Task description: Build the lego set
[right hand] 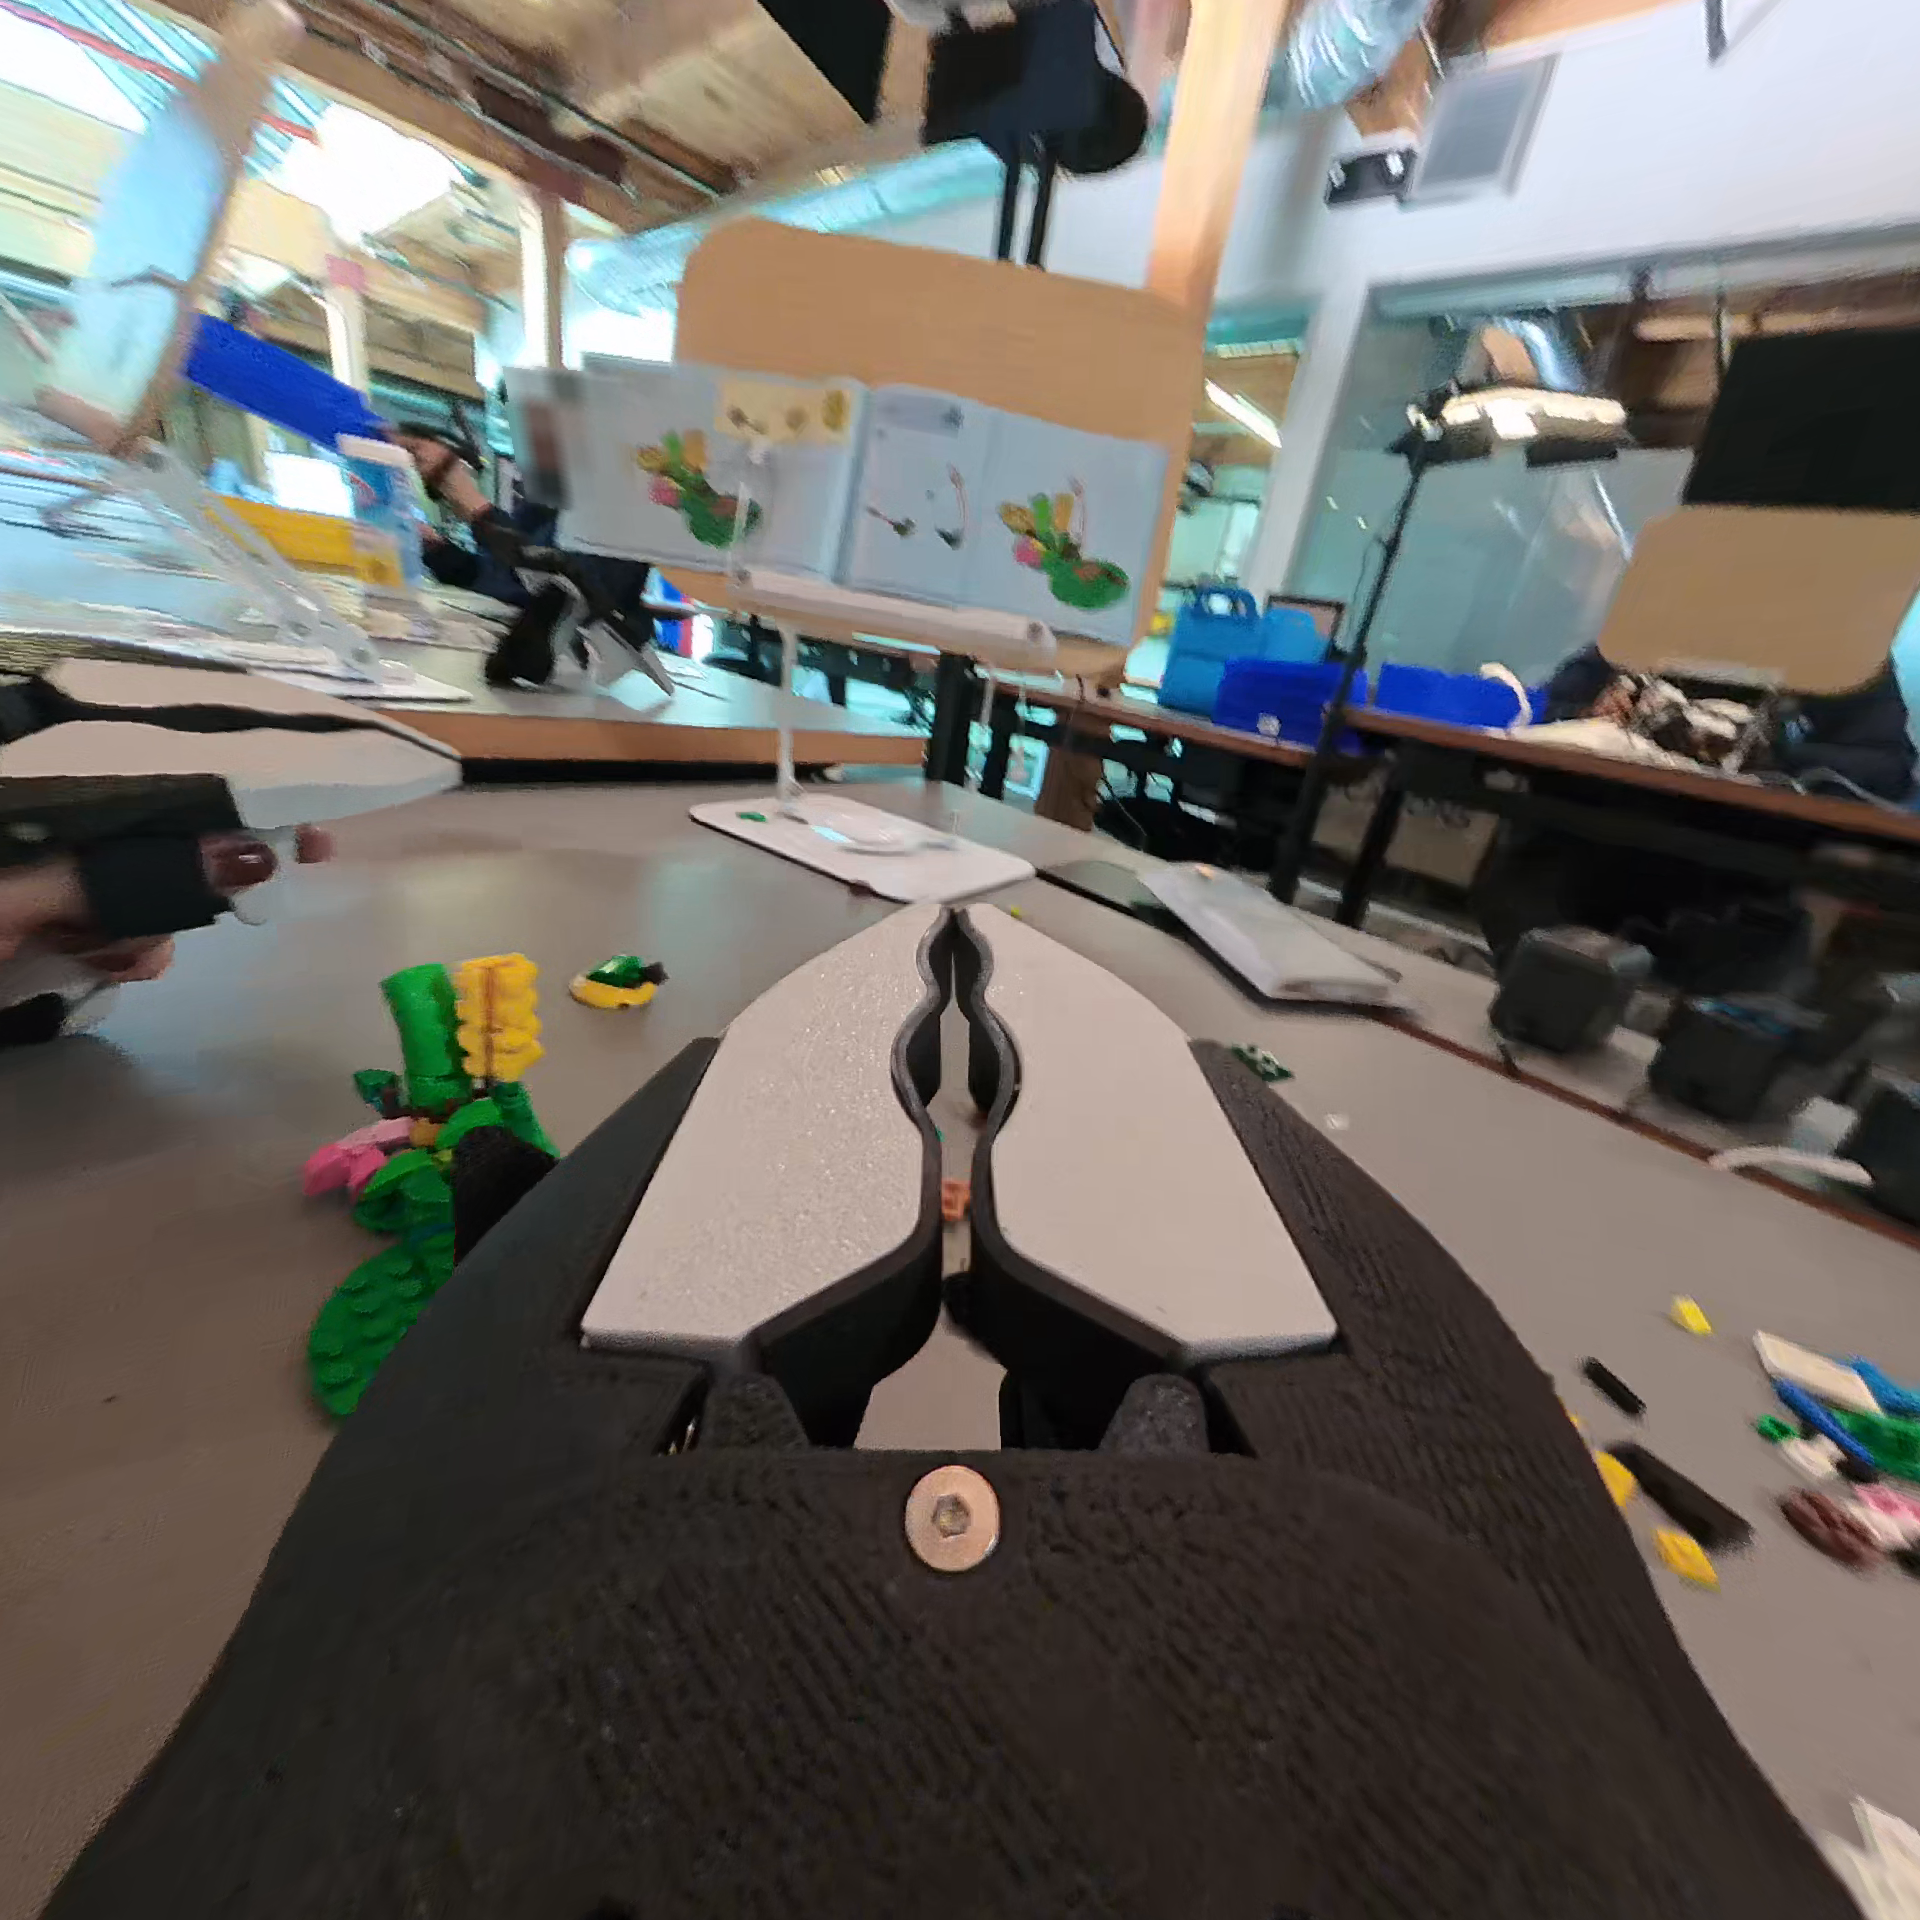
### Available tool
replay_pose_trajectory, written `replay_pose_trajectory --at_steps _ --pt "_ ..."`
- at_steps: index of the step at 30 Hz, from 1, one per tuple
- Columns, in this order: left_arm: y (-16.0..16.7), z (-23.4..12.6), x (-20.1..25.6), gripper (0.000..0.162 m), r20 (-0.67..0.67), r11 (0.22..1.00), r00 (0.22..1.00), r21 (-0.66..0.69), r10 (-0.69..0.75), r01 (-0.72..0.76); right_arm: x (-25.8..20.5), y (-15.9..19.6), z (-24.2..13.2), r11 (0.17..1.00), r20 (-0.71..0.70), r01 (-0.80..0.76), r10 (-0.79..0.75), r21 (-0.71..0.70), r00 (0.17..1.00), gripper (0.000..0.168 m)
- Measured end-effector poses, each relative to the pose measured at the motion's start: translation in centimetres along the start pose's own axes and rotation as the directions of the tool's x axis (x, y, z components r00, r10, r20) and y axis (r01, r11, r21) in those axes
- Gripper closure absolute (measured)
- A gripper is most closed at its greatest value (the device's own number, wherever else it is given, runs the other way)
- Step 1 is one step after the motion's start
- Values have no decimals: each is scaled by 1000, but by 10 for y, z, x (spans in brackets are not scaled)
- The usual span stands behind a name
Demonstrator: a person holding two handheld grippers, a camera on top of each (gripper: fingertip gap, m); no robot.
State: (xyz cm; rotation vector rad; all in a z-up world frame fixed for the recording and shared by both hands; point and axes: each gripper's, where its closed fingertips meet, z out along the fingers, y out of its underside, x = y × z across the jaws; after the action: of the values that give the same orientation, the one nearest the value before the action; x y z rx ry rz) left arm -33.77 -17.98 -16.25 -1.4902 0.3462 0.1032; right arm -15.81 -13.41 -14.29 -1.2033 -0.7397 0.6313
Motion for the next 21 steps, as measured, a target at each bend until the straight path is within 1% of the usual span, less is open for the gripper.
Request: replay_pose_trajectory --at_steps 1,3,6,9,14,21 --pt "-2 -1 2 162 -21 1000 1000 15 -8 8 -4 -3 0 1000 13 7 -7 24 1000 168" --pt "-6 -2 4 162 -50 998 998 47 -39 42 -6 -5 0 999 -4 23 -23 47 1000 168" --pt "-7 -3 -2 162 -36 994 996 60 -86 88 -11 -6 1 994 -20 93 -92 51 996 168" --pt "-9 -3 -3 162 -34 993 995 73 -89 91 -21 -5 3 986 -3 163 -163 33 987 168" --pt "-10 -4 1 162 -47 994 997 83 -66 70 -36 -11 2 980 46 187 -190 64 981 168" --pt "-14 -7 0 162 -80 984 989 118 -124 133 -46 -10 2 973 73 221 -225 64 972 168"
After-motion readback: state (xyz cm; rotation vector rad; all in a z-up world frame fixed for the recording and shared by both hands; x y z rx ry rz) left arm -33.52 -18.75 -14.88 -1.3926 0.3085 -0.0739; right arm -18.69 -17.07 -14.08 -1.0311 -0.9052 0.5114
